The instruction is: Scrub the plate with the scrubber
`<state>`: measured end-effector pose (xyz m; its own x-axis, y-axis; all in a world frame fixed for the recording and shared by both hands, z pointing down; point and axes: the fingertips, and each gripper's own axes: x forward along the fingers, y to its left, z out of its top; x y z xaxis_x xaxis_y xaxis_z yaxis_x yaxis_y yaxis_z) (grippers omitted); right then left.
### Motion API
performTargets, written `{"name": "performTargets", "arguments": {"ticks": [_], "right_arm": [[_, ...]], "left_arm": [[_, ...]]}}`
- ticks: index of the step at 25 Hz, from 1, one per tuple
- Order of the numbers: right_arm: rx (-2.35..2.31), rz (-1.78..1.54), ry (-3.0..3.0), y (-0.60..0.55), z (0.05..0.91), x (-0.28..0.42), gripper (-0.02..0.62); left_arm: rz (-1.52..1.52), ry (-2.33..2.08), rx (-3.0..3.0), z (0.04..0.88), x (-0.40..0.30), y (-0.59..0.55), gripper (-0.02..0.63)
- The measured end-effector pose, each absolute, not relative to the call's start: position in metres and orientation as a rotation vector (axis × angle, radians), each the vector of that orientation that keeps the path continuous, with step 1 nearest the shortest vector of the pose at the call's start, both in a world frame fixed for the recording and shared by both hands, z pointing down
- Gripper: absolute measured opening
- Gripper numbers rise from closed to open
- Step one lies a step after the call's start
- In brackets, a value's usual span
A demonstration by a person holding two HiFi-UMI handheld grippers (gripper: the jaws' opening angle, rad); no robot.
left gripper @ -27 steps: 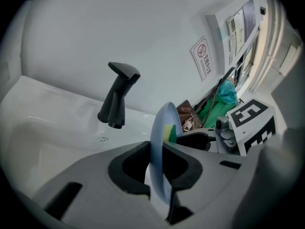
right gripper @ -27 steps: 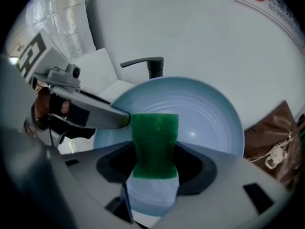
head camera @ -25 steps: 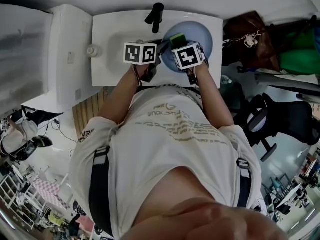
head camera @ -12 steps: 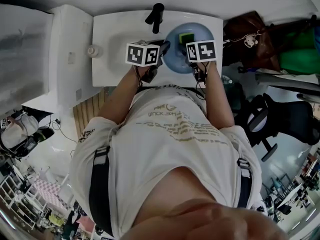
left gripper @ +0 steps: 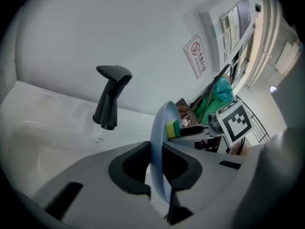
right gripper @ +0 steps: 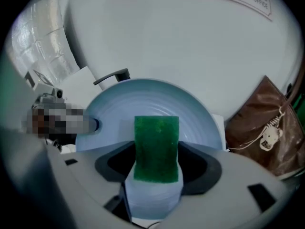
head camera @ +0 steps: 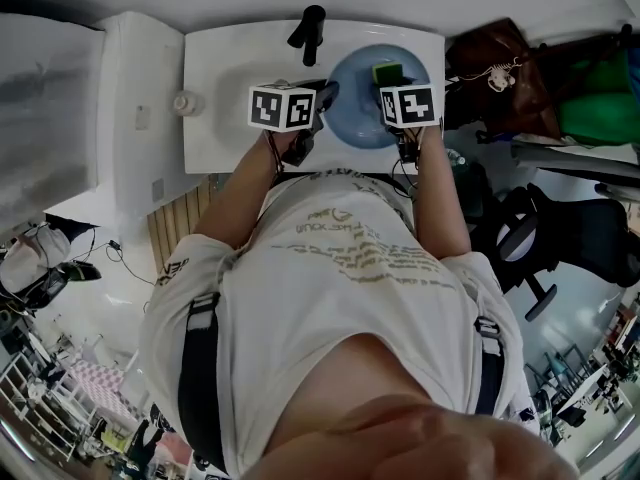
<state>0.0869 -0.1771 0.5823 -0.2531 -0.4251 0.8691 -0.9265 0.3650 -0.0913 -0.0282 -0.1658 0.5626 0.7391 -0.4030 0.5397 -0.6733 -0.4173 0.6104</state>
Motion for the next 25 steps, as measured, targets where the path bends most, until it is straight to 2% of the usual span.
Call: {"name": "performTargets", "arguments": {"ticks": [13, 25], "right_arm": [[1.247, 0.639, -1.932, -0.181, 0.561, 0.092, 0.254], [1.339, 0.800, -1.786, -0.175, 0.576, 0.141, 0.249]], "left_arm": [[0.319, -0.770, 1.970, 0.570, -0.028, -0.166, 0.057], [0.322, -0.771, 2.015, 0.564, -0.025, -0.169, 0.057]]}}
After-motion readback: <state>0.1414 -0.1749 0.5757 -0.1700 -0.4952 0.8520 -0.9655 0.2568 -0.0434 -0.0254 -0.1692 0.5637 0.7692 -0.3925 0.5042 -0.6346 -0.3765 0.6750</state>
